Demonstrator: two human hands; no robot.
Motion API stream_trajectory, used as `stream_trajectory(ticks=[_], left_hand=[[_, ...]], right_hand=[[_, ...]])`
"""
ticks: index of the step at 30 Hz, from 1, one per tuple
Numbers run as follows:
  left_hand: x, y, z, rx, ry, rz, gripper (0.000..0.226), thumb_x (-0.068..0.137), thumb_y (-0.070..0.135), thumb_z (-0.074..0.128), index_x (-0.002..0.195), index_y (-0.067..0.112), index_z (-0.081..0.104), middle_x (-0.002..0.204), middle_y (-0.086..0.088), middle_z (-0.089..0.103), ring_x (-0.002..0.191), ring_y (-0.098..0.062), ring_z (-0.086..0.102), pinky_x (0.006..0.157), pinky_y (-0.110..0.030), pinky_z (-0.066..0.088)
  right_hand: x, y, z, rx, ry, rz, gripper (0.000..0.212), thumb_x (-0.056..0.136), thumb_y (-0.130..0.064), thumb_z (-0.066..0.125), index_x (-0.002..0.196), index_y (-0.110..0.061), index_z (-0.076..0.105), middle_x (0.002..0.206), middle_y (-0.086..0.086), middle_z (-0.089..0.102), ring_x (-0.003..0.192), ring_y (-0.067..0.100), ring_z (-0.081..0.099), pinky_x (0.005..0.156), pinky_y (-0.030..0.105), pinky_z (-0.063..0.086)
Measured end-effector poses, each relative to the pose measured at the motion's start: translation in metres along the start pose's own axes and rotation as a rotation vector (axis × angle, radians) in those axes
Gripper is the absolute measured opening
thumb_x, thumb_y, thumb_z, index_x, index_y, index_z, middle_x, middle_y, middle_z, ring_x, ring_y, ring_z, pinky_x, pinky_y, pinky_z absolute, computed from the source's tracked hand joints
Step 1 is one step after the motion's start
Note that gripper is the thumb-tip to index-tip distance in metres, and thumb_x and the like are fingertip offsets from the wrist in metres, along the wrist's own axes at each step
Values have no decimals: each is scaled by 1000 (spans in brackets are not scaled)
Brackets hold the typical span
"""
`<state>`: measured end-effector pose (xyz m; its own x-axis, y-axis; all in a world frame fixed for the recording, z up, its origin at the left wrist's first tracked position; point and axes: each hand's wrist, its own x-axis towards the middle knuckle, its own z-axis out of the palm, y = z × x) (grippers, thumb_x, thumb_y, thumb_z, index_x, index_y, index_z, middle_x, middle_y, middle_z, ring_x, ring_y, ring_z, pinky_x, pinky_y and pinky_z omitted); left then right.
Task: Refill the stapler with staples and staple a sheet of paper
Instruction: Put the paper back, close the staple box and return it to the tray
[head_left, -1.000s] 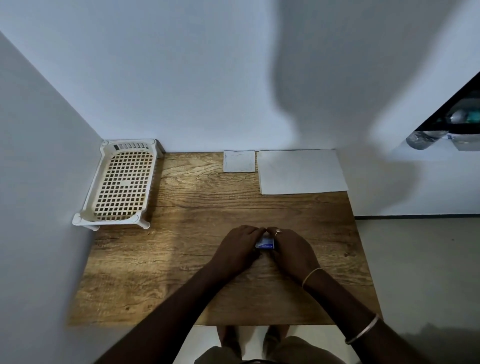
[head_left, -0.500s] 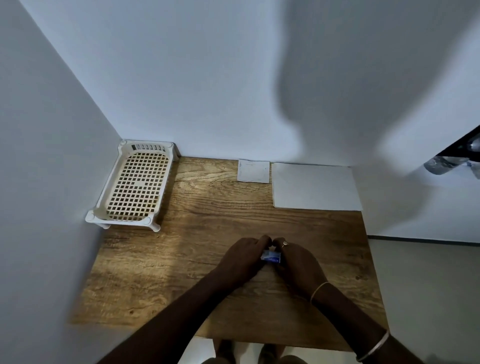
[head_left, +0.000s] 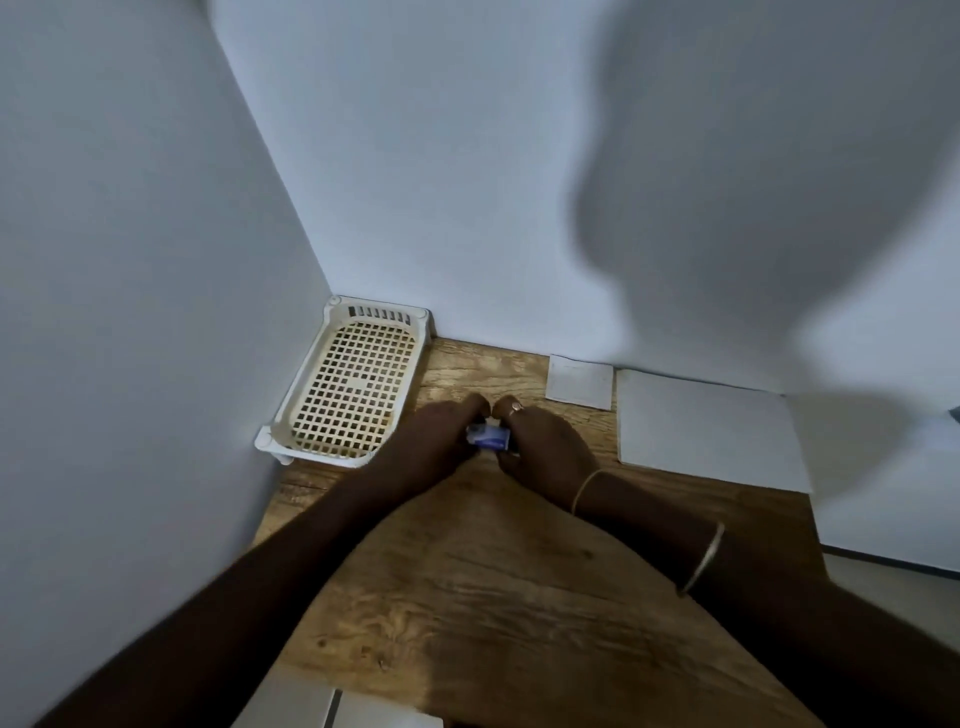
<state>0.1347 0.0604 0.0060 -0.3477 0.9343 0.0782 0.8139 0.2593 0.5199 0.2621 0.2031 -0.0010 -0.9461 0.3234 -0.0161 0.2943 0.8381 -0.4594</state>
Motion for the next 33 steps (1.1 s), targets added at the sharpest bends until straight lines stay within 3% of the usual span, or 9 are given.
stream_trajectory(ticks=[4, 9, 14, 17, 20, 28, 33], left_hand=[[11, -47, -47, 29, 74, -57, 42, 80, 9, 80, 116, 14, 60, 99, -8, 74, 87, -27, 68, 72, -39, 53], [25, -104, -85, 19, 101, -119, 39, 78, 3, 77, 109, 16, 57, 98, -3, 74, 86, -22, 69, 70, -35, 52], [44, -151, -101, 24, 82, -147, 43, 74, -1, 79, 109, 10, 57, 97, -4, 74, 77, -22, 68, 65, -31, 51], [54, -174, -104, 17, 80, -170, 43, 75, 1, 81, 109, 10, 57, 98, -6, 74, 77, -18, 65, 62, -21, 45], [58, -190, -101, -6, 67, -186, 41, 75, 0, 81, 109, 9, 59, 98, -4, 73, 83, -20, 67, 69, -31, 51], [62, -208, -91, -19, 30, -234, 38, 76, 4, 78, 110, 16, 65, 102, 0, 73, 90, -21, 69, 76, -33, 54], [61, -208, -92, -13, 39, -210, 56, 72, 8, 85, 125, 16, 67, 115, -3, 74, 99, -15, 66, 83, -28, 49]], right_hand=[[69, -35, 1, 24, 37, -77, 33, 80, -15, 66, 111, -12, 58, 92, 13, 71, 82, 34, 67, 61, 32, 43], [138, -65, 11, 31, 34, -129, 39, 81, -16, 72, 117, -7, 58, 101, 17, 74, 91, 38, 70, 71, 38, 54], [193, -78, 28, 21, -15, -120, 45, 82, -17, 74, 121, -8, 52, 106, 15, 72, 96, 35, 69, 72, 37, 52], [217, -79, 42, 22, -14, -95, 51, 82, -17, 75, 126, -9, 51, 105, 14, 73, 94, 35, 70, 71, 36, 52], [233, -79, 55, 18, -38, -70, 53, 82, -19, 75, 129, -11, 50, 107, 13, 72, 97, 33, 70, 74, 37, 53], [245, -75, 77, 29, -61, -50, 24, 87, -17, 68, 109, -12, 62, 108, 10, 71, 101, 29, 68, 71, 29, 43], [244, -76, 76, 1, -56, -55, 23, 88, -16, 66, 111, -13, 63, 110, 10, 72, 102, 29, 68, 77, 35, 53]])
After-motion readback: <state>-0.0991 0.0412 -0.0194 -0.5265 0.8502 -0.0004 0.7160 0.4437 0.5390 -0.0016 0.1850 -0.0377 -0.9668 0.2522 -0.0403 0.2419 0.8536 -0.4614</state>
